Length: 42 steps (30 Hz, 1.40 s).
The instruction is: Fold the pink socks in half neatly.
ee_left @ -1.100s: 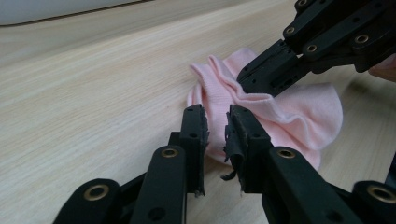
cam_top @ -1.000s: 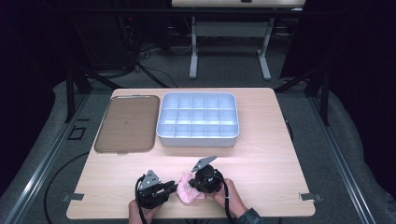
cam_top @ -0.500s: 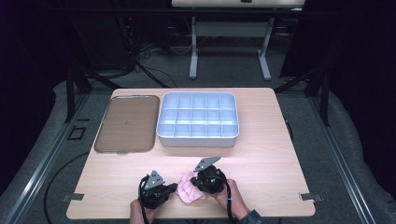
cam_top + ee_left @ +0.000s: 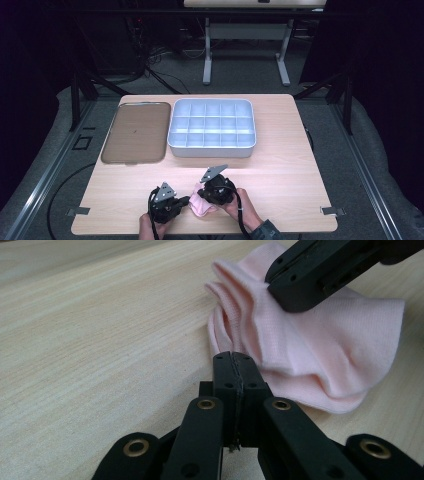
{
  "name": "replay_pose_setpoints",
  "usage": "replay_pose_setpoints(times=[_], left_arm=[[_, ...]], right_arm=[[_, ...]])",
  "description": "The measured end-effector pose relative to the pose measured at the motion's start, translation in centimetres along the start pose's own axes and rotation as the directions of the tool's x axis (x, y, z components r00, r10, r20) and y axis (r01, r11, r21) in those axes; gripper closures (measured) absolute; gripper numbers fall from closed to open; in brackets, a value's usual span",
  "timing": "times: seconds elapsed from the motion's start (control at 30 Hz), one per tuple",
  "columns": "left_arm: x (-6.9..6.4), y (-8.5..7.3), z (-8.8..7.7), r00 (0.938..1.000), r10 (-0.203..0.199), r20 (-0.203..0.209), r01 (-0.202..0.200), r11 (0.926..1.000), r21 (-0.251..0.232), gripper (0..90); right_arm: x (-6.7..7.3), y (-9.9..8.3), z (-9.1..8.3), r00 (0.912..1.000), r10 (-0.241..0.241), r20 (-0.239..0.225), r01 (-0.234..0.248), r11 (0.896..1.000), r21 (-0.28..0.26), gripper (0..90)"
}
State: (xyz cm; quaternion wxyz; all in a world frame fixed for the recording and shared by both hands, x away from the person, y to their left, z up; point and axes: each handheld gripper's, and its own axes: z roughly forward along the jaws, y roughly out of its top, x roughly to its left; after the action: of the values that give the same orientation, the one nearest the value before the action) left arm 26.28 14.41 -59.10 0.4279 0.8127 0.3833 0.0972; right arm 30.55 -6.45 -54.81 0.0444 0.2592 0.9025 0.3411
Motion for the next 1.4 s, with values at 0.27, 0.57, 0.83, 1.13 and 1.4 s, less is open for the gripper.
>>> replay_pose_setpoints(times=[0.27,0.57,0.83,1.13,1.4], left_arm=[[0.0,0.0,0.0,1.0000,-0.002,0.007,0.002,1.0000,-0.002,89.4],[0.5,0.0,-0.9,0.9982,-0.059,0.008,0.059,0.9965,-0.060,89.3],[-0.9,0.8,-1.7,0.9991,0.001,0.042,0.004,0.9937,-0.112,89.4],[-1.0,0.5,0.2,0.9989,0.021,0.042,-0.019,0.9990,-0.040,89.7],[-1.2,0.4,0.4,0.9994,0.027,0.022,-0.026,0.9989,-0.039,89.8]], right_arm=[[0.1,0.1,0.9,0.9999,0.008,0.013,-0.008,1.000,0.017,87.0],[0.7,-0.1,1.7,0.9985,-0.013,0.053,0.012,0.999,0.030,81.1],[0.4,-0.3,1.8,0.9993,0.002,0.037,-0.003,1.000,0.014,82.8],[0.5,-0.5,1.6,0.9989,-0.004,0.048,0.004,1.000,0.007,82.6],[1.2,-1.5,-0.4,0.9942,-0.051,0.095,0.053,0.999,-0.014,69.0]])
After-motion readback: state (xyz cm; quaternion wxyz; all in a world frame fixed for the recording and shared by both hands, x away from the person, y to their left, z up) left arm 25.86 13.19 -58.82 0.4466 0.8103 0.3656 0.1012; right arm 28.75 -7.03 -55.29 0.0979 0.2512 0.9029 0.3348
